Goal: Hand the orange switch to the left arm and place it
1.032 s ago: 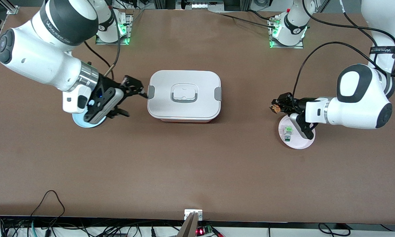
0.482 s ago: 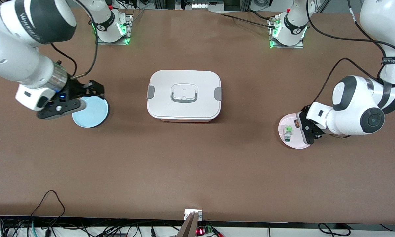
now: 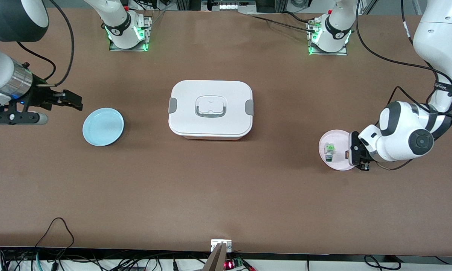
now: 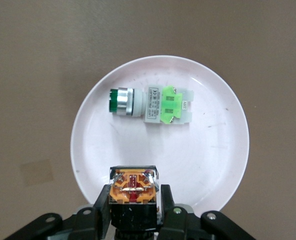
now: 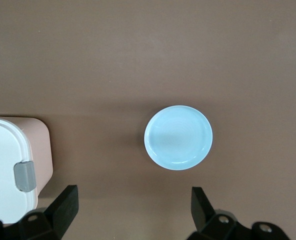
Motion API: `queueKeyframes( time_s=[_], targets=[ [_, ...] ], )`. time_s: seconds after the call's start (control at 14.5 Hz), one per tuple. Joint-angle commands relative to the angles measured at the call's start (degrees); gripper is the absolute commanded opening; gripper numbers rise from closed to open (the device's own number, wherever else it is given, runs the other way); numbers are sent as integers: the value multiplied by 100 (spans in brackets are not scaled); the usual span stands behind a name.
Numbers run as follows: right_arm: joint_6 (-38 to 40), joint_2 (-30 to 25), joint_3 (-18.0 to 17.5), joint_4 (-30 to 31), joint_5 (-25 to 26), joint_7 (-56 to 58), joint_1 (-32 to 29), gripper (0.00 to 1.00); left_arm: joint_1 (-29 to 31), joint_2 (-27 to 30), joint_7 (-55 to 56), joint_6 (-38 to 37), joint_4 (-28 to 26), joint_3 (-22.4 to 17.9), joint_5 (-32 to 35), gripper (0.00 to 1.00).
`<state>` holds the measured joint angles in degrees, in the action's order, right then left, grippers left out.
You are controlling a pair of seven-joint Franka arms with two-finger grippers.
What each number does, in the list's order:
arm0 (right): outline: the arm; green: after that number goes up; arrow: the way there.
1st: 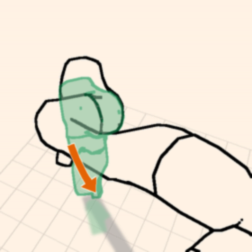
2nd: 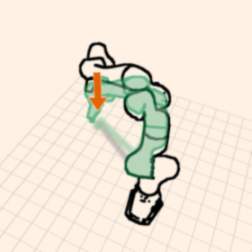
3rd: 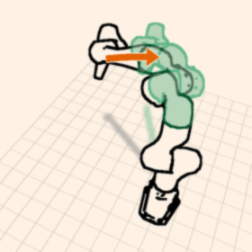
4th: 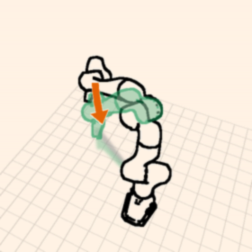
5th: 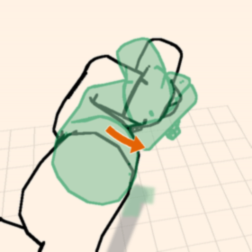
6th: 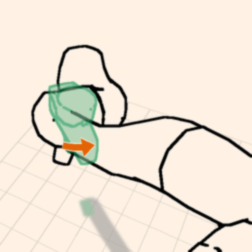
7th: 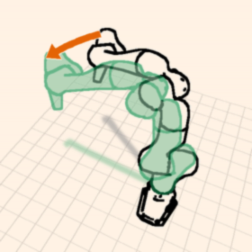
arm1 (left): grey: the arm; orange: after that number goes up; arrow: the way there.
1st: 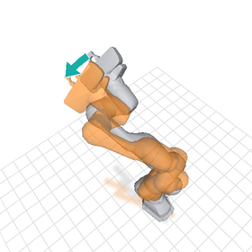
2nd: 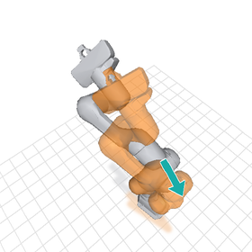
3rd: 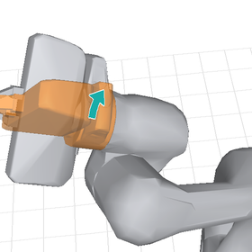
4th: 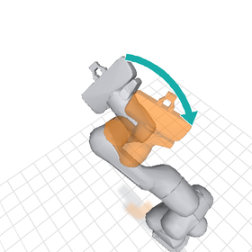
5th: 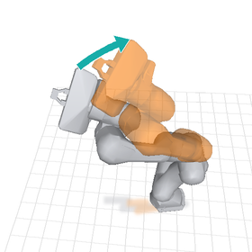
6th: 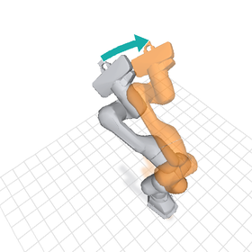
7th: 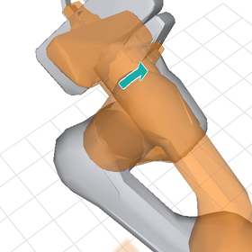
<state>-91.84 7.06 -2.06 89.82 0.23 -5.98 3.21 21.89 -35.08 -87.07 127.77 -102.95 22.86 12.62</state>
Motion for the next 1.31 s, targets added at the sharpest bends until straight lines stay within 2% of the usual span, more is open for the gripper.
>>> queueKeyframes(
  time_s=[0.0,0.14,0.21,0.28,0.34,0.55,0.69,0.83,1.03,1.24],
  targets=[
    [35,-363,144,256,73,-105,48,100,218,186,-48,730,-707,105,145,18],
    [70,-407,145,221,64,-140,48,100,236,186,-39,1013,-928,114,136,18],
    [70,-407,145,194,47,-192,48,100,280,186,-39,1022,-938,114,136,22],
    [70,-390,136,116,64,-210,39,100,324,186,-39,1022,-955,123,136,48],
    [61,-364,127,63,64,-193,39,100,333,186,-39,1014,-964,140,84,99],
    [26,-354,127,-25,73,-184,57,100,324,238,110,917,-894,245,57,100],
    [0,-346,119,-34,73,-193,74,100,298,527,268,594,-789,272,57,100],
    [0,-346,110,-43,64,-158,65,100,280,686,549,-352,-352,307,57,100],
    [-35,-354,110,-43,108,-105,57,100,280,705,1276,-2057,676,412,57,100],
    [-35,-354,110,-113,144,-122,57,100,280,731,2444,-3114,1389,588,57,100]
  ],
)
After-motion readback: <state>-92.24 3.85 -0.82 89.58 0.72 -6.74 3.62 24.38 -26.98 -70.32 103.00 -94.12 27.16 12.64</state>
